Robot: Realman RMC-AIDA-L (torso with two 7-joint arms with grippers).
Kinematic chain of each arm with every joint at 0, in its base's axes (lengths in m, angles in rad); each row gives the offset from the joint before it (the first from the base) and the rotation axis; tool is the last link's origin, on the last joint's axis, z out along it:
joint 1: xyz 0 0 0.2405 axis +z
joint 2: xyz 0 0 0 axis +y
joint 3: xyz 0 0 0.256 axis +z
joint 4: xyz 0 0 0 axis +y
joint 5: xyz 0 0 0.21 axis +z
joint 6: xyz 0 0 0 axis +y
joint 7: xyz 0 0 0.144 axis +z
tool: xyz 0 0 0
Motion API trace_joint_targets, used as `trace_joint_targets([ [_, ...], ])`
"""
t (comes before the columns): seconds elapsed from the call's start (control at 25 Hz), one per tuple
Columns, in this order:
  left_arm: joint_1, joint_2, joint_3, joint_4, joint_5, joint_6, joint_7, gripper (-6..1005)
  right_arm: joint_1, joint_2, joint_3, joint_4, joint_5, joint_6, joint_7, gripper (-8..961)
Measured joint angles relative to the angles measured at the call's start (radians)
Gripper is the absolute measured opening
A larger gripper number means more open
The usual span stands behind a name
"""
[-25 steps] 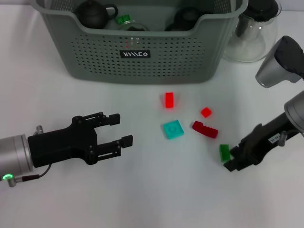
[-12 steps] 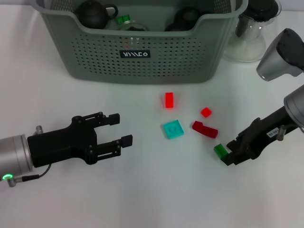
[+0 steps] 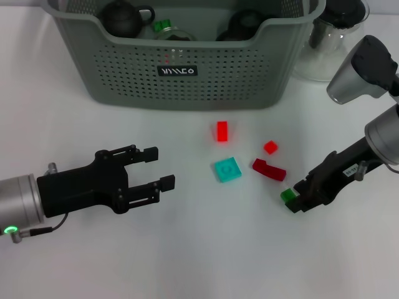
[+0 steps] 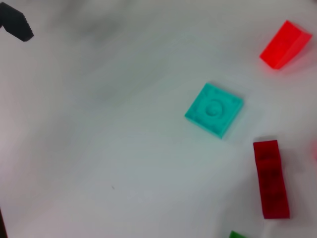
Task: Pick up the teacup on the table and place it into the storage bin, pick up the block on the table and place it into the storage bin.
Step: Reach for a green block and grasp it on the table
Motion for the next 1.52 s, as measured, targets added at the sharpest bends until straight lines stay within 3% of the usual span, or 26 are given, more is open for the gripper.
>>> trace_joint_targets([
  [0.28,0.0,0.0,0.0,0.0,-0.003,0.0,0.0,704,0.037,0.002,-0.02,0.062,0.001,0.015,-0.005,488],
  [0.56,0.004,0.0,-0.006,0.0,-0.004,0.0,0.002,704,0.051,0.0,-0.046,0.041,-0.003,0.016,0.045,489],
  [0.96,0.006,0.0,-0.006,0.0,-0.004,-0.012,0.005,704,0.05,-0.001,-0.28,-0.108,-0.009,0.01,0.222,488],
  [1.52,0.006,0.0,-0.008,0.0,-0.004,-0.012,0.006,704,0.041,0.002,-0.373,-0.118,-0.021,0.048,0.288,435],
])
